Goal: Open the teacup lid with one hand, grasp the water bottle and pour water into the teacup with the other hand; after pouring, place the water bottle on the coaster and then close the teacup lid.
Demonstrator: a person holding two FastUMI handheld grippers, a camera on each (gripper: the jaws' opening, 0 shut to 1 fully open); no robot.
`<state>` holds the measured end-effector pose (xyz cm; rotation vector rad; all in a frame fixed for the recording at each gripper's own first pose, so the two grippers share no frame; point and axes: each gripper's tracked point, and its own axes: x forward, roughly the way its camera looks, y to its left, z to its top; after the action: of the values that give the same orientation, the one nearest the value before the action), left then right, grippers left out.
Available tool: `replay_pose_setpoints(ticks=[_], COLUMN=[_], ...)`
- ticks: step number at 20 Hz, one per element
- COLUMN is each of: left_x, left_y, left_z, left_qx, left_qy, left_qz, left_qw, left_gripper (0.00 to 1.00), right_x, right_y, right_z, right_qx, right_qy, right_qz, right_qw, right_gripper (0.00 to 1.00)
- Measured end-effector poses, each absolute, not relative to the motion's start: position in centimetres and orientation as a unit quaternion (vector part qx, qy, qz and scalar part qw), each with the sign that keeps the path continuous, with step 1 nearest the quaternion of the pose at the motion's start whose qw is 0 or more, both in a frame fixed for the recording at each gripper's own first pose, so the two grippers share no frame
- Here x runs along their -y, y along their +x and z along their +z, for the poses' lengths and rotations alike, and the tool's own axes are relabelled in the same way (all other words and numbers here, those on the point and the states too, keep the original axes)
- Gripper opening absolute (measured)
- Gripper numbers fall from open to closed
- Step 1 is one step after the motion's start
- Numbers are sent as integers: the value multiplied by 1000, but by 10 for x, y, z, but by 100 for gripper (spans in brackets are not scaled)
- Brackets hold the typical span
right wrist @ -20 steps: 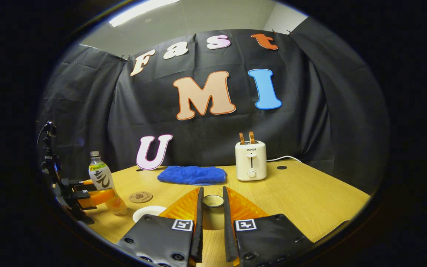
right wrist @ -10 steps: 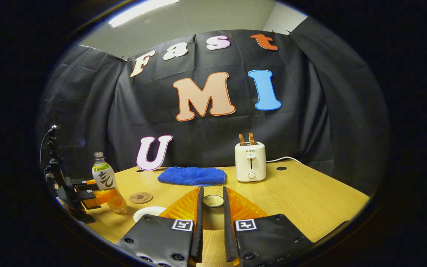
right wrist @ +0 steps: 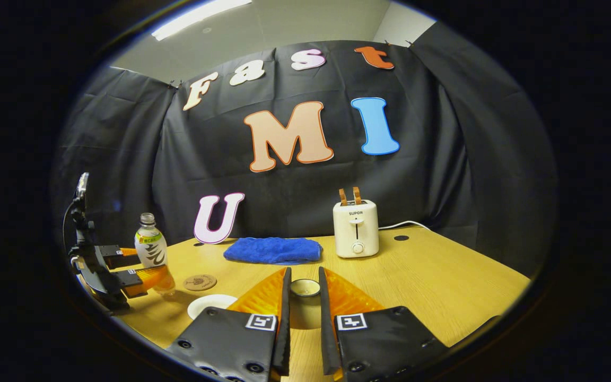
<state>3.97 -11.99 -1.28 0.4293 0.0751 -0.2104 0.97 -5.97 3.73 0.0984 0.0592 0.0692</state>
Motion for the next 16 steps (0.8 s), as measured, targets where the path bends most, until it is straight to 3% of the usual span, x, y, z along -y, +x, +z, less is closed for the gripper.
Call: replay_pose_setpoints(ticks=[16], left_x=[142], left_y=[29], left_z=[-17], left_qx=[9], left_qy=[471], left_qz=[-127], left_qw=[873], left_gripper=[60], right_x=[58], right_y=[5], right_z=[40], right_qx=[-31], right_qy=[51], right_qz=[38], right_qw=[997], right_gripper=[27])
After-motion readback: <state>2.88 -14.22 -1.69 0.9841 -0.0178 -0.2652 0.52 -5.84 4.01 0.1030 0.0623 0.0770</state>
